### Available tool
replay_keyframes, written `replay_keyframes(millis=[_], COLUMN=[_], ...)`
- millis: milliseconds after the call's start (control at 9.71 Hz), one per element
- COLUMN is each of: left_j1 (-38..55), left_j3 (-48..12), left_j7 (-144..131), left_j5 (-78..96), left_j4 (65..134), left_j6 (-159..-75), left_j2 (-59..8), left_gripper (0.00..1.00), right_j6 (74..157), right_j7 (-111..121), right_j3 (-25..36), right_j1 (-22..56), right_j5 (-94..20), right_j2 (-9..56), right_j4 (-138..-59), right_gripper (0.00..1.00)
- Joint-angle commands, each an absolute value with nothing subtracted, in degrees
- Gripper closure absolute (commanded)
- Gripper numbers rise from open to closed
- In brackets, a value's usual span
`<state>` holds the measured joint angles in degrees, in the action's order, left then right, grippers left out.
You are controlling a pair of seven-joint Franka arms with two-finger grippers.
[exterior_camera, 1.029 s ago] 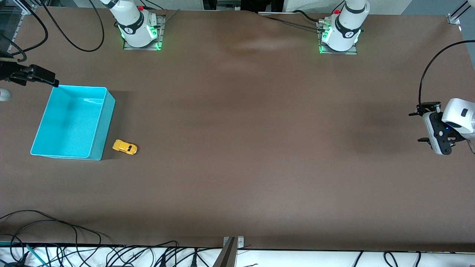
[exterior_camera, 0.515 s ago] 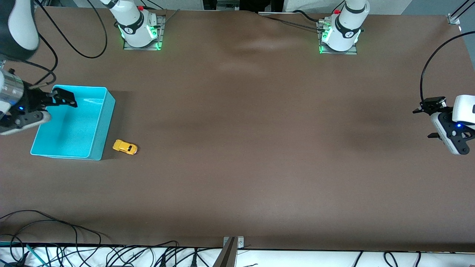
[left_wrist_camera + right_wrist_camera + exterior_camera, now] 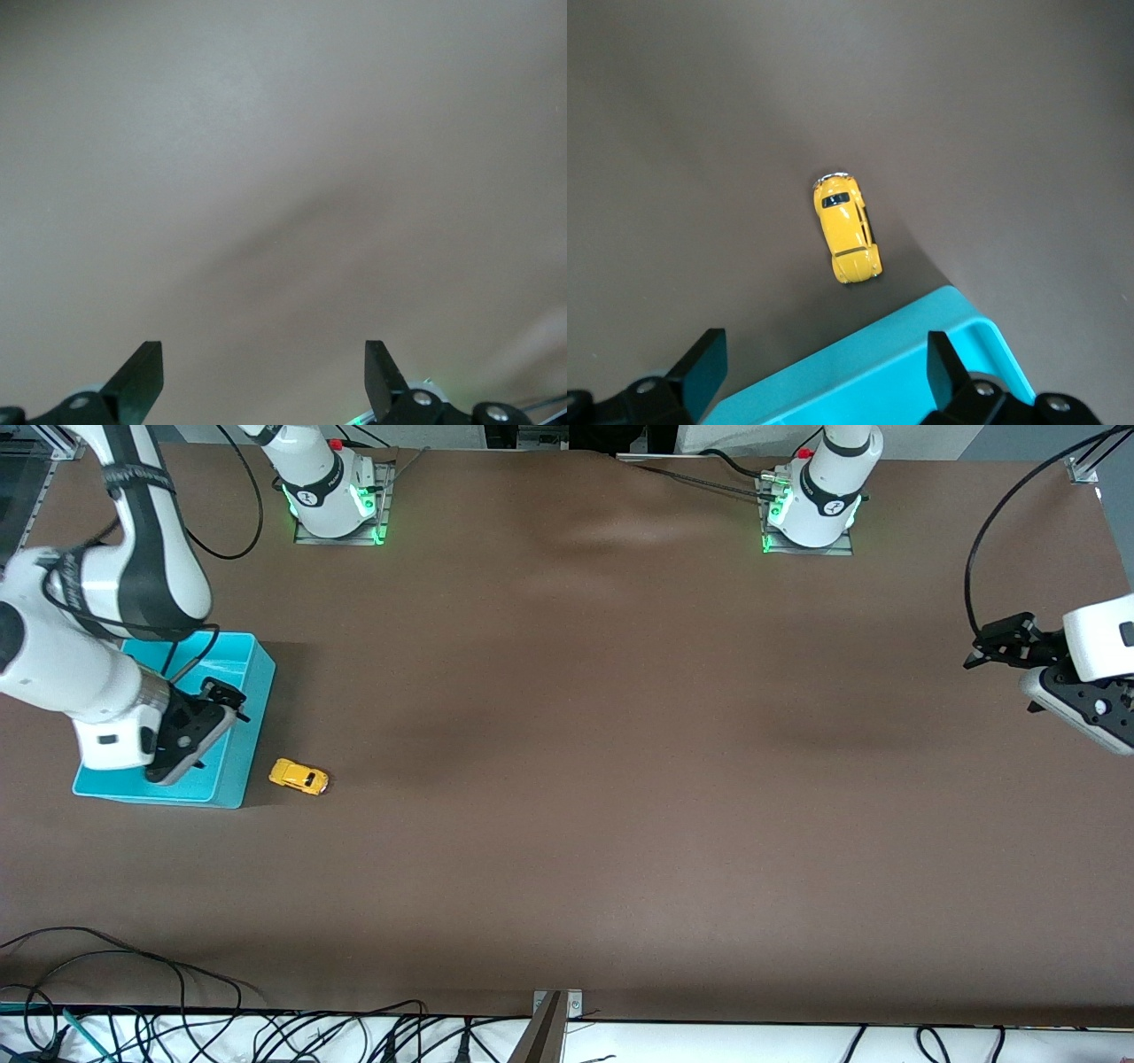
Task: Wind up and store yellow beetle car
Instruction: 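Reach the right gripper toward the car beside the turquoise bin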
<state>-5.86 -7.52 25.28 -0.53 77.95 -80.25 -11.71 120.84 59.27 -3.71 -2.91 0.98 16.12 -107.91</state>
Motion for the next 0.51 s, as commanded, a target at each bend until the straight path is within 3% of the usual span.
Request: replay_keyframes(millis=[0,206,412], left_j1=[2.62,3.43,1.59], left_j3=[-0.20,0.97,-0.60], left_j7=[12.88,10.82,5.13], left_j5=[0.86,1.05,1.14], left_j4=[84.26,90.59,94.29], left_j6=[-82.33,-88.31,-88.42], left_j2=[-4.94,-0.46,1.84], left_gripper=[0.00,0.00,0.00], right_j6=[123.83,126.90,129.45], right_j7=[70.96,75.48,78.73], right_j3=[-4.31,-5.01,-5.10], right_j1=[-3.16,-3.34,-3.34], right_j5=[0.35,0.26,0.35], right_j2=[20.98,24.24,27.32], right_j4=[-108.11,-108.28,-108.11], right_gripper=[0.00,0.00,0.00])
